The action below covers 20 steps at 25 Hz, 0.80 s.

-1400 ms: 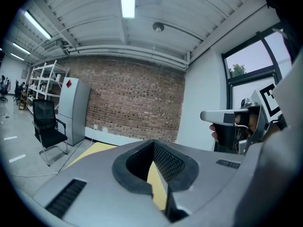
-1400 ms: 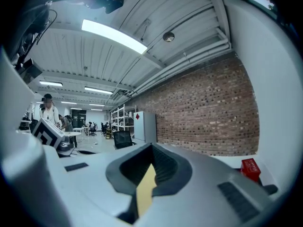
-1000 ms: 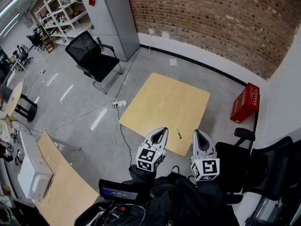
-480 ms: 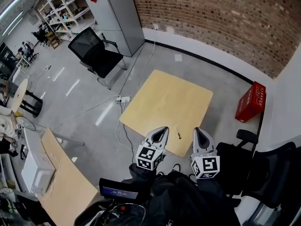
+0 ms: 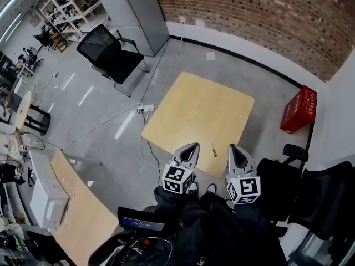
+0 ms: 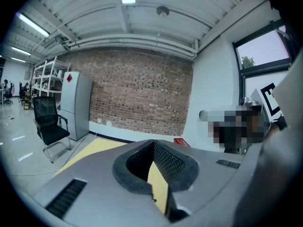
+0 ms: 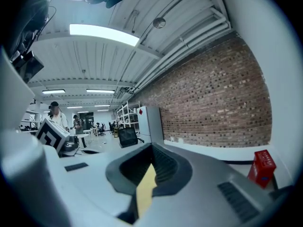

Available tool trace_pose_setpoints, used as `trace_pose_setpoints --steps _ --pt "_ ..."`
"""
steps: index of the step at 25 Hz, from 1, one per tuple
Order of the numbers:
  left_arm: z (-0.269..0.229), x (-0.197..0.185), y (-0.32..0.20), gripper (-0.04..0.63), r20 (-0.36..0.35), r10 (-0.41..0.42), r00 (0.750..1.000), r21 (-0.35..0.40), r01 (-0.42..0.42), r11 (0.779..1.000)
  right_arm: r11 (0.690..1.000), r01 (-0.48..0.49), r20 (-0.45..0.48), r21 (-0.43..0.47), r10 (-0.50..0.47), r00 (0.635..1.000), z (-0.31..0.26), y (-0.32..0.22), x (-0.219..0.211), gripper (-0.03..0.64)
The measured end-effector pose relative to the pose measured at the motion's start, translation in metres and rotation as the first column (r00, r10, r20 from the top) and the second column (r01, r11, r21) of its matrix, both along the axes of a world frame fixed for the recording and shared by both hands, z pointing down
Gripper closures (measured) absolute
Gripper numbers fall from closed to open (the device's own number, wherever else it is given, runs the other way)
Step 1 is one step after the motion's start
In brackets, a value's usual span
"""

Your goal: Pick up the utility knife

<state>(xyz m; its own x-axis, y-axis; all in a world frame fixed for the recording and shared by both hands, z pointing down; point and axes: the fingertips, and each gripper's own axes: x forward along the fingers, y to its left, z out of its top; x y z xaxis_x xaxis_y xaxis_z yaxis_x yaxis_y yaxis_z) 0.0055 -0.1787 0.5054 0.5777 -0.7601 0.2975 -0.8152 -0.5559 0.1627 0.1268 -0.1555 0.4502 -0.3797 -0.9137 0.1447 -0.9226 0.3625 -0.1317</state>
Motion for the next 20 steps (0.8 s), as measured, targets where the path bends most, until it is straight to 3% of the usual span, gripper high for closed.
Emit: trace_pose_setpoints --steps 12,20 --pt "0.062 -0.025 -0.016 0.598 0.044 -0.004 0.999 -0.106 0.009 0.994 0.991 0.005 -0.072 -0.133 -0.015 0.997 0.060 -0.017 -0.014 0.612" --pt "0.127 -0.050 -0.012 0.598 0.099 -0.019 0.995 -0.229 0.041 0.973 0.964 0.010 -0.097 -0.267 -0.037 0.995 0.128 -0.022 -0.019 0.612"
